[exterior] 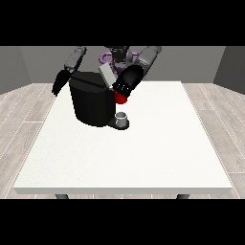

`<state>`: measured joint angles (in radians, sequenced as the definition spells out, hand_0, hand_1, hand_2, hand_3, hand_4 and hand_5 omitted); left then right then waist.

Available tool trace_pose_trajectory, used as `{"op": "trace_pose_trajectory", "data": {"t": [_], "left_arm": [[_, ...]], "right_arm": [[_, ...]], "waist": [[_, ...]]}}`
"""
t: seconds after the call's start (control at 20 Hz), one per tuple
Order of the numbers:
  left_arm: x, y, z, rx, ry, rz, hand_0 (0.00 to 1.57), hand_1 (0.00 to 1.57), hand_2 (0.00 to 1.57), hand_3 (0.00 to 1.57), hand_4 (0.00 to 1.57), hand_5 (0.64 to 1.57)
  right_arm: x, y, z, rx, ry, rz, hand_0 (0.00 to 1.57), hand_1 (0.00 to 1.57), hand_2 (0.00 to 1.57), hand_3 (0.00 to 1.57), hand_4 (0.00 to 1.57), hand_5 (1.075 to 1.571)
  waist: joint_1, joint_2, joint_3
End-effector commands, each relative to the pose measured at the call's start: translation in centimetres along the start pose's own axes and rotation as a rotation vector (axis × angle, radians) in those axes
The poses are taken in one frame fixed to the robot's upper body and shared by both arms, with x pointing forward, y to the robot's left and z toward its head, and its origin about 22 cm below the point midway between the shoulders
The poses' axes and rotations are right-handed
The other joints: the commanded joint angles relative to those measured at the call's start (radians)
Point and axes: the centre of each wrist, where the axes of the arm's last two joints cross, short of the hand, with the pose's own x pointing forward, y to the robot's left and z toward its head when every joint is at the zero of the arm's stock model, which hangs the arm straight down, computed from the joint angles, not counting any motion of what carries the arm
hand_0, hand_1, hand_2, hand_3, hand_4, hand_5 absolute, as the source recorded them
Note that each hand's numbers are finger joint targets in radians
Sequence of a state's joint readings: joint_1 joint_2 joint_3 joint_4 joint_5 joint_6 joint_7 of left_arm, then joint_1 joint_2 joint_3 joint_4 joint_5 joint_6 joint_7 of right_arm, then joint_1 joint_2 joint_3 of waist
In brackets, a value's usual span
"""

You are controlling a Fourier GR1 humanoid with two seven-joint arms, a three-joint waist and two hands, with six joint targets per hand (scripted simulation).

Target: Insert the coffee pod into the coffee machine and close the lid

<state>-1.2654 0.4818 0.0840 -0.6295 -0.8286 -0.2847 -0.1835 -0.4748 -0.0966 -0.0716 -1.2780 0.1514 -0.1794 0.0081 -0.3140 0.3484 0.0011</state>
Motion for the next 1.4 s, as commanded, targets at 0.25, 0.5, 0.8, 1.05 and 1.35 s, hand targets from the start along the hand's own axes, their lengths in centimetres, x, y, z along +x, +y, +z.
{"op": "trace_pose_trajectory", "data": {"t": [0.25, 0.5, 0.8, 1.05, 1.35], "left_arm": [[-0.4, 2.1, 0.4, 0.074, -0.041, -0.003, 1.21, 1.21, 1.19, 0.97, 0.0, 1.571], [-0.8, 3.7, 1.0, 0.151, -0.065, -0.079, 1.22, 1.22, 1.17, 0.89, 0.0, 1.571], [-0.8, 5.1, 1.2, 0.157, -0.065, -0.13, 0.81, 0.81, 0.91, 0.66, 0.0, 1.571], [0.5, 5.4, 0.8, 0.151, -0.044, -0.154, 0.0, 0.0, 0.63, 0.51, 0.0, 1.571], [-1.7, 2.6, 1.2, 0.153, -0.04, -0.158, 0.0, 0.0, 0.53, 0.45, 0.0, 1.571]], "right_arm": [[0.1, 1.3, 0.5, 0.017, -0.035, 0.013, 0.0, 0.0, 0.0, 0.0, 0.06, 1.571], [2.8, 0.7, -1.1, 0.005, -0.07, 0.024, 0.0, 0.0, 0.0, 0.0, 0.1, 1.571], [3.1, 2.6, -0.4, 0.013, -0.072, 0.05, 0.0, 0.0, 0.0, 0.0, 0.15, 1.571], [1.6, 0.2, -1.3, -0.008, -0.048, 0.008, 0.0, 0.0, 0.0, 0.0, 0.16, 1.571], [0.8, 1.1, 0.1, -0.005, -0.031, 0.027, 0.0, 0.0, 0.0, 0.0, 0.15, 1.571]], "waist": [[-0.018, 0.039, -0.0009], [-0.03, 0.084, -0.0012], [-0.039, 0.083, -0.0013], [-0.027, 0.077, -0.0003], [-0.023, 0.053, -0.001]]}}
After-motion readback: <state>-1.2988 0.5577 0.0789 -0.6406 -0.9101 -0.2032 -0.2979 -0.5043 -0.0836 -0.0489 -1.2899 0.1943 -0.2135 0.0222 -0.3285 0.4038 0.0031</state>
